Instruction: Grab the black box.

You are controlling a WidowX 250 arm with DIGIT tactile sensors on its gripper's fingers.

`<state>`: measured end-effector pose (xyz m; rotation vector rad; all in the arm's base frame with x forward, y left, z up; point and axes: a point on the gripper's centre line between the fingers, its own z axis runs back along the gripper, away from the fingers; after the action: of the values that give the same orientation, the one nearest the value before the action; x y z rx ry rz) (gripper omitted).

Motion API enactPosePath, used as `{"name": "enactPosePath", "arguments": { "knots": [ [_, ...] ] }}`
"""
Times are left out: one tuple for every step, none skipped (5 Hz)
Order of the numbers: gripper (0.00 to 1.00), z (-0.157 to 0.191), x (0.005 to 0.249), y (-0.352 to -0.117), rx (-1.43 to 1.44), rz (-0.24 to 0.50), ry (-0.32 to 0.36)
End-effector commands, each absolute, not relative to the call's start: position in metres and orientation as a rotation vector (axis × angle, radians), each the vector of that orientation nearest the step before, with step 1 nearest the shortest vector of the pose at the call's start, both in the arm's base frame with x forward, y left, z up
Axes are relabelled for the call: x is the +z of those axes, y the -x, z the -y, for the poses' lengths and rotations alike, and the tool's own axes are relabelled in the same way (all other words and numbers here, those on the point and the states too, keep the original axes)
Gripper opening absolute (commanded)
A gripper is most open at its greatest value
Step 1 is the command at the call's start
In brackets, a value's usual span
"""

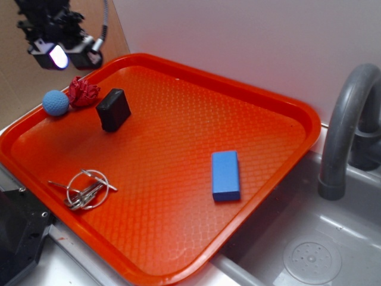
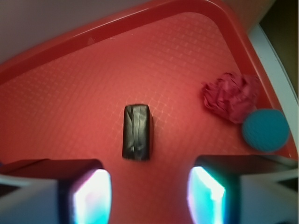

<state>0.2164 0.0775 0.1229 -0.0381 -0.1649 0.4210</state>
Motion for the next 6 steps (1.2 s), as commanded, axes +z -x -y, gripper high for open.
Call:
{"name": "enactPosePath", "arguments": {
  "knots": [
    [1.00, -0.080, 0.089, -0.257, 0.405, 0.209, 0.061],
    [1.00, -0.083, 0.064, -0.270, 0.408, 0.153, 0.034],
    [1.00, -0.082, 0.052, -0.268, 0.410, 0.053, 0.041],
    [1.00, -0.076, 0.053, -0.254, 0.393, 0.042, 0.037],
    [1.00, -0.076, 0.051, -0.238, 0.386, 0.047, 0.016],
    [1.00, -0.073, 0.051, -0.227, 0.386, 0.044, 0.001]
  ]
}}
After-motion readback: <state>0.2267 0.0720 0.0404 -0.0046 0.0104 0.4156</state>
